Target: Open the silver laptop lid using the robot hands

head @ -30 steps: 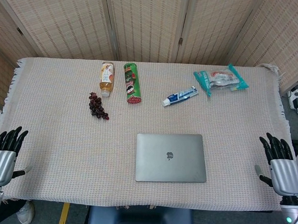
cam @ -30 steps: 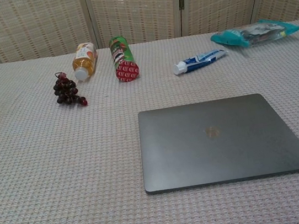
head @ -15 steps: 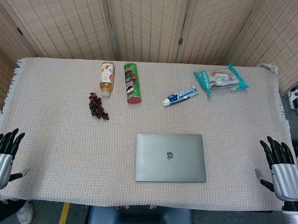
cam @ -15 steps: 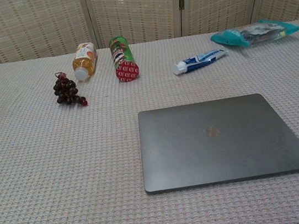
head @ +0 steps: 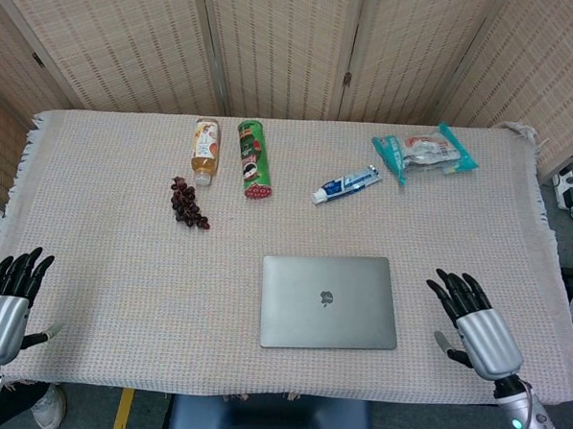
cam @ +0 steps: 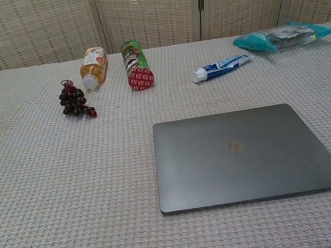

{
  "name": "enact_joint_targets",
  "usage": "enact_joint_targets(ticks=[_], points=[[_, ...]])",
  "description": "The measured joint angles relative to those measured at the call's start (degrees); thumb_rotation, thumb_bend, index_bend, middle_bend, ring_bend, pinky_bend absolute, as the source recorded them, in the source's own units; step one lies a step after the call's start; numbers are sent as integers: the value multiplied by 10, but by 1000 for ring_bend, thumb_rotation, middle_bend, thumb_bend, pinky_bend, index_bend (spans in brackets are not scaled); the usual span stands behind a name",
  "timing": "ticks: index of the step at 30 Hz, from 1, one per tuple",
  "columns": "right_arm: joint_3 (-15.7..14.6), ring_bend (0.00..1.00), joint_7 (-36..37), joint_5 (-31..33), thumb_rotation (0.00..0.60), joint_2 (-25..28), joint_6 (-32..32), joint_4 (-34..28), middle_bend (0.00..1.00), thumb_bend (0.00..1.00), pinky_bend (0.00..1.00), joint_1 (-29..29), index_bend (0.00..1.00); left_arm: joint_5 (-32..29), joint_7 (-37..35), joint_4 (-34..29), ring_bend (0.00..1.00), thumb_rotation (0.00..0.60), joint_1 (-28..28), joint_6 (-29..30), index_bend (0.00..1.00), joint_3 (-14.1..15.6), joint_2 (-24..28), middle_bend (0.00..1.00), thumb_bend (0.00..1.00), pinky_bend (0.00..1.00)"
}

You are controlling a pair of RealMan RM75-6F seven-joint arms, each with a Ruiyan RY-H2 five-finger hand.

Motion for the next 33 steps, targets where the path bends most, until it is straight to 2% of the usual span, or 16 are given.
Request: enact_joint_targets(ticks=[8, 15, 24, 33], points=[[-5, 5, -43, -24, 600, -48, -122, -11, 0, 392, 0, 82, 0, 16, 1, -8, 22, 600, -5, -4, 39, 5, 3, 29, 149, 0], [4, 0, -71, 1, 600, -113, -203, -2, 0, 391, 0, 138, 0, 16, -8, -1, 21, 600, -5, -9, 40, 9, 1, 29, 148, 0], [10, 0, -120, 38, 600, -180, -256, 26, 0, 391, 0, 178, 0, 15, -21, 12, 21, 600, -4, -11, 39, 12, -1, 29, 149, 0], [1, 0, -157, 62, 600, -197, -274, 32, 0, 392, 0, 192, 0, 14, -33, 21, 21, 600, -3, -15, 37, 15, -4, 29, 148, 0]])
